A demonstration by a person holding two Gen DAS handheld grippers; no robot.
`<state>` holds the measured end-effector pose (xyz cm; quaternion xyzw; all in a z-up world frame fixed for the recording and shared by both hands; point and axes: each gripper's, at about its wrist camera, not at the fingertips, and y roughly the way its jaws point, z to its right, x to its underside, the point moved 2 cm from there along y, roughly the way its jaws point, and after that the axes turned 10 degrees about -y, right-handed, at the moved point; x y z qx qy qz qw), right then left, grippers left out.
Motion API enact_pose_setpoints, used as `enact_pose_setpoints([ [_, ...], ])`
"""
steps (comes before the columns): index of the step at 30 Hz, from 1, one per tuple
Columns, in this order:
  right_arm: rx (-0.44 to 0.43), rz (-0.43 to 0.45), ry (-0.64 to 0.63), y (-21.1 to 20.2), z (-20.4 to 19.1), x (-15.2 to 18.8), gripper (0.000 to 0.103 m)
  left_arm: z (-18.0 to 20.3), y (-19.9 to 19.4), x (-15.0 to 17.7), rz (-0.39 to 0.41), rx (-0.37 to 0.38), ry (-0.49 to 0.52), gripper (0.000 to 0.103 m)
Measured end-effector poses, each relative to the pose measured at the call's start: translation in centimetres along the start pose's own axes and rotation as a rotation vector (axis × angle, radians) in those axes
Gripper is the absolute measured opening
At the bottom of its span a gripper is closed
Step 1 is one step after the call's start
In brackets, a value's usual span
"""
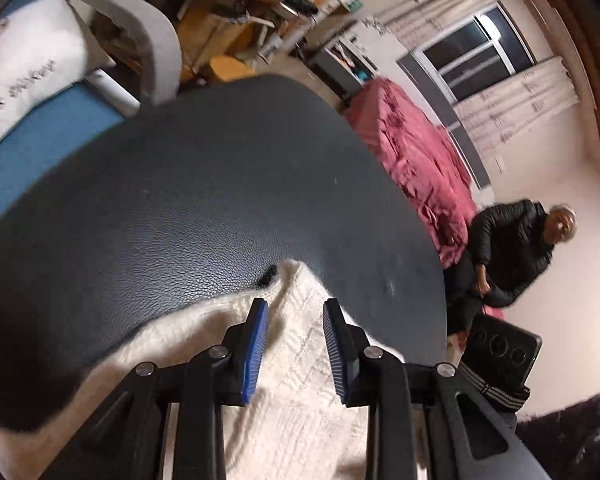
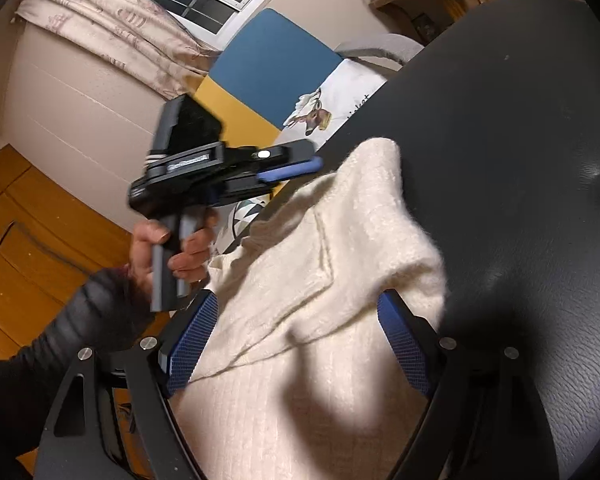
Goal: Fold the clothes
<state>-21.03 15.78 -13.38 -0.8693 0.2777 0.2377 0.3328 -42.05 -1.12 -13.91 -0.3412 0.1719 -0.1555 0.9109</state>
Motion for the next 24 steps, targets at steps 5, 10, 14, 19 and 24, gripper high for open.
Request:
enact_pose_setpoints([
  [5, 0.01, 0.011, -0.016, 0.4, -0.2, 0.0, 0.086, 0.5, 2.2, -1.0, -0.089, 0.041, 0.027, 0.028],
  [10, 0.068, 0.036, 0.01, 0.6, -0.2, -0.2, 0.087, 0.1, 4.0, -2.1, -0.139, -0.057, 0.041, 0.028],
  [14, 0.102, 0.116, -0.015, -0.3, -0.8, 0.0, 0.091, -1.0, 2.9, -2.5, -0.118, -0.03, 0.002, 0.028],
  [19, 0.149, 0.066, 0.003, 0.9, -0.4, 0.4, 0.096, -1.3, 2.2, -1.4, -0.13, -0.043, 0.032, 0.028],
  [24, 0.172, 0.022, -0.041, 1.8, -1.0, 0.7, 0.102, 1.6, 3.4, -2.3, -0.043, -0.061, 0.104, 0.01],
])
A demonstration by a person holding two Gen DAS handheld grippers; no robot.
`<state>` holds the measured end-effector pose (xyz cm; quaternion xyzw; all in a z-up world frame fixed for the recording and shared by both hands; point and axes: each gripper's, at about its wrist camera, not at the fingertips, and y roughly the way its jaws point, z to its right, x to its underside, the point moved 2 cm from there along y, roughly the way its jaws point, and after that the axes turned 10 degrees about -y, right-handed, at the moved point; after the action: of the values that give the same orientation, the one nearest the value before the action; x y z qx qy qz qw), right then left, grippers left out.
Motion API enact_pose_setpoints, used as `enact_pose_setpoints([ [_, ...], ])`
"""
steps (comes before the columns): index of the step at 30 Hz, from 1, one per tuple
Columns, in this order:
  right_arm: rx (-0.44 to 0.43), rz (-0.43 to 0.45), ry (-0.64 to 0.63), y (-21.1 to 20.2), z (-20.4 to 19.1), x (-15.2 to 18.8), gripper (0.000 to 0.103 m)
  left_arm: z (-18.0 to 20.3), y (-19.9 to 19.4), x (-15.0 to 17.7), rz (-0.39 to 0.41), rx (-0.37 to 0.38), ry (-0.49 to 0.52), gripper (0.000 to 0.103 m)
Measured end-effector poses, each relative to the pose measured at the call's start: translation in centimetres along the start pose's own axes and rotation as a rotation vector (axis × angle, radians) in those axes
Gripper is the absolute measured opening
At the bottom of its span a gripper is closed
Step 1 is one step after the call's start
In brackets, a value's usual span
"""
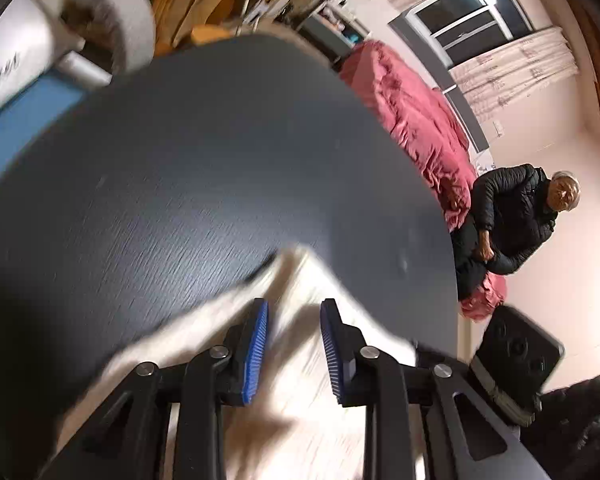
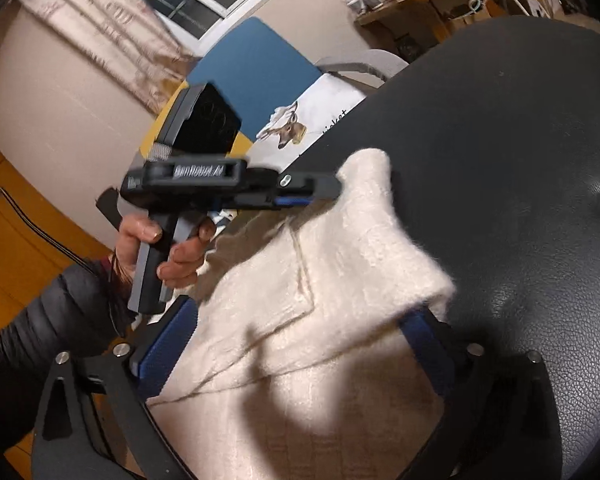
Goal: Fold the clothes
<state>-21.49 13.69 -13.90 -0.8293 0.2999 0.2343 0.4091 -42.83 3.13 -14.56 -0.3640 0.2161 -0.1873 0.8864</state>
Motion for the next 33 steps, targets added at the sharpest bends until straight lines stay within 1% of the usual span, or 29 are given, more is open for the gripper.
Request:
enact_pose_setpoints([
  [2, 0.012, -0.01, -0.012, 0.1, -0.1, 0.1, 0.102, 1.7, 0.4, -0.2, 0.047, -0.019, 0.066, 0.006],
  [4, 0.016, -0.014, -0.021, 0.1, -0.1, 0.1, 0.101, 2.3, 0.3, -0.1, 0.086, -0.019, 0.089, 0.005],
  [5, 0.027, -0.008, -0.021, -0.1, -0.1, 0.2, 0.099, 2.4, 0.2, 0.0, 0.107, -0.017, 0.096, 0.004],
  [6, 0.041, 0.0, -0.017, -0.2, 0.0, 0.3, 0.093, 2.6, 0.0, 0.0, 0.127, -0.016, 0.104, 0.004],
  [7, 0.045, 0.015, -0.004, -0.5, 0.2, 0.4, 0.091, 2.3, -0.3, 0.0, 0.158, -0.005, 0.089, 0.004],
  [9, 0.039, 0.059, 0.044, -1.2, 1.0, 0.5, 0.091, 1.2, -1.0, -0.2, 0.228, 0.025, 0.037, 0.004],
  [10, 0.037, 0.079, 0.073, -1.5, 1.4, 0.5, 0.091, 0.4, -1.0, -0.2, 0.244, 0.019, 0.012, 0.003],
  [11, 0.037, 0.097, 0.095, -1.8, 1.8, 0.6, 0.091, -0.4, -0.8, -0.3, 0.251, 0.002, -0.014, 0.0],
  [12, 0.039, 0.114, 0.11, -2.0, 2.0, 0.6, 0.091, -1.3, -0.6, -0.4, 0.257, -0.015, -0.039, 0.0],
  [14, 0.065, 0.123, 0.109, -2.1, 2.0, 0.7, 0.091, -2.9, 1.1, -0.4, 0.223, -0.057, -0.099, 0.001],
  [16, 0.103, 0.112, 0.093, -1.8, 1.7, 0.8, 0.091, -2.8, 1.3, -0.5, 0.233, -0.057, -0.114, 0.001],
  [18, 0.125, 0.106, 0.082, -1.6, 1.6, 0.7, 0.091, -2.5, 0.7, -0.6, 0.253, -0.077, -0.122, 0.001],
  [21, 0.125, 0.111, 0.083, -1.9, 1.6, 0.7, 0.091, -0.7, -0.4, -0.4, 0.298, -0.019, -0.12, 0.008],
  [22, 0.127, 0.116, 0.081, -2.2, 1.5, 0.8, 0.092, -0.4, -1.1, -0.3, 0.293, 0.001, -0.122, 0.011],
  [23, 0.129, 0.12, 0.074, -2.6, 1.3, 0.9, 0.092, -0.2, -1.7, -0.2, 0.28, 0.024, -0.125, 0.015],
  [25, 0.109, 0.111, 0.061, -2.7, 0.9, 0.9, 0.094, -0.3, -2.8, 0.1, 0.244, 0.029, -0.108, 0.016],
  [27, 0.068, 0.088, 0.05, -2.5, 0.4, 1.1, 0.095, -0.5, -3.3, 0.3, 0.2, 0.031, -0.097, 0.02],
  [30, 0.033, 0.072, 0.037, -2.2, -0.1, 0.9, 0.097, -1.1, -2.5, 0.3, 0.126, 0.015, -0.105, 0.02],
  [31, 0.027, 0.071, 0.037, -2.1, -0.2, 0.8, 0.097, -1.2, -2.0, 0.3, 0.093, 0.021, -0.106, 0.02],
  [33, 0.019, 0.068, 0.052, -1.9, 0.1, 0.6, 0.097, -0.8, -1.0, 0.7, 0.051, 0.03, -0.1, 0.022],
])
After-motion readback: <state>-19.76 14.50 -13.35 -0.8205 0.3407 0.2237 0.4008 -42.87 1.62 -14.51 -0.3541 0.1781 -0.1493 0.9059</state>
